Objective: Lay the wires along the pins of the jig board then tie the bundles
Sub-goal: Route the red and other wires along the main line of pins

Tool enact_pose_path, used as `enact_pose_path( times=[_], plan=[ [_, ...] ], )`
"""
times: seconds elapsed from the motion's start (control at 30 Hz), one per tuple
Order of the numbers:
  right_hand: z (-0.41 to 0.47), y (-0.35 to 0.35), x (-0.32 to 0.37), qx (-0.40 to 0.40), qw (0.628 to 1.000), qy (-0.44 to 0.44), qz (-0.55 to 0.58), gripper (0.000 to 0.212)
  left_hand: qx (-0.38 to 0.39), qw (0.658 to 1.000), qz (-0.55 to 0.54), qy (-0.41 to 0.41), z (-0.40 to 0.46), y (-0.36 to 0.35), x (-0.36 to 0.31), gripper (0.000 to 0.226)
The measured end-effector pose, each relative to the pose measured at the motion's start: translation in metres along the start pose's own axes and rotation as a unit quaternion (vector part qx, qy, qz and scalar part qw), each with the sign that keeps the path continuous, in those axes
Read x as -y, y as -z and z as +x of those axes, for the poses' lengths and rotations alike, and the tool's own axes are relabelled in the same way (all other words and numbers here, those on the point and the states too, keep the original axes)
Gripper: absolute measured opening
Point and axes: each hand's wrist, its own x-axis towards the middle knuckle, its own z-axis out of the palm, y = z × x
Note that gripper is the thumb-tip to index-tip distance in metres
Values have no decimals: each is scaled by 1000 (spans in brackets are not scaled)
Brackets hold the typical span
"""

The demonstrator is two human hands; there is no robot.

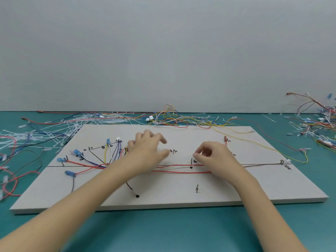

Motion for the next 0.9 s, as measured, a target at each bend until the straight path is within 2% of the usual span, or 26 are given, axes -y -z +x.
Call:
enact_pose_path(
  times=[0.1,0.2,0.33,0.47,0.6,0.77,0.9],
  plan=[
    [0,-1,-4,19,999,-1,-41,14,0,1000,-19,4,3,13,26,19],
    [0,-1,-4,17,999,-9,-36,16,-6,997,-70,-19,1,25,50,6],
    [0,-5,-2,16,1000,-8,-6,34,-8,986,-167,-11,-9,40,80,19],
    [0,-10,2,28,999,11,-22,27,0,975,-221,0,-22,39,100,18],
    [-1,-16,5,26,998,21,-53,23,-13,981,-193,-4,-31,29,100,9],
    [0,-19,6,9,997,20,-75,29,-26,982,-188,-8,-33,29,102,13],
    [0,-21,7,7,995,25,-95,25,-35,985,-170,-5,-37,28,105,12]
  ],
)
